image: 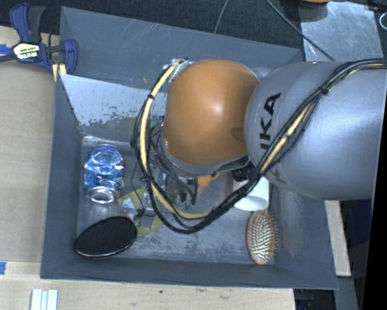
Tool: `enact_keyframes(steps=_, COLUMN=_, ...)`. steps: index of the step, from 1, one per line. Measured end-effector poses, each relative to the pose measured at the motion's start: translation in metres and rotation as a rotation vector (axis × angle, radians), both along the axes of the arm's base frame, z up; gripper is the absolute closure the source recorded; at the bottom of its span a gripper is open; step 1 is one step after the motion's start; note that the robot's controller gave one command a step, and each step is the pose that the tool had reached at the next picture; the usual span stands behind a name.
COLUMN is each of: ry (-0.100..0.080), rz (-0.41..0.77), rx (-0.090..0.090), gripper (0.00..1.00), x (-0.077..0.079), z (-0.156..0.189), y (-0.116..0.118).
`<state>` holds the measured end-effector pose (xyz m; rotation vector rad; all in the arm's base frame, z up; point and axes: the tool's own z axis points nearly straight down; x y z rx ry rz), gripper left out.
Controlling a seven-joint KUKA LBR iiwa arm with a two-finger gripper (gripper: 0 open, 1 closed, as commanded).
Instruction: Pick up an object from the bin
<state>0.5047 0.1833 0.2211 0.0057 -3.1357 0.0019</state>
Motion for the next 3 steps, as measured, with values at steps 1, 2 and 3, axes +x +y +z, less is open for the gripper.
enact_keyframes(steps=1, ry=0.004, rz=0.049, rx=-0.003, gripper=0.00, x=0.033, z=-0.069, y=-0.026)
enact_keyframes(steps=2, ry=0.003, rz=0.018, rx=0.004, gripper=0.00, x=0.068, z=-0.135, y=-0.011)
enact_keyframes(steps=3, ry=-0.003, rz=0.007, rx=0.004, gripper=0.00, x=0.087, z=-0.144, y=-0.031)
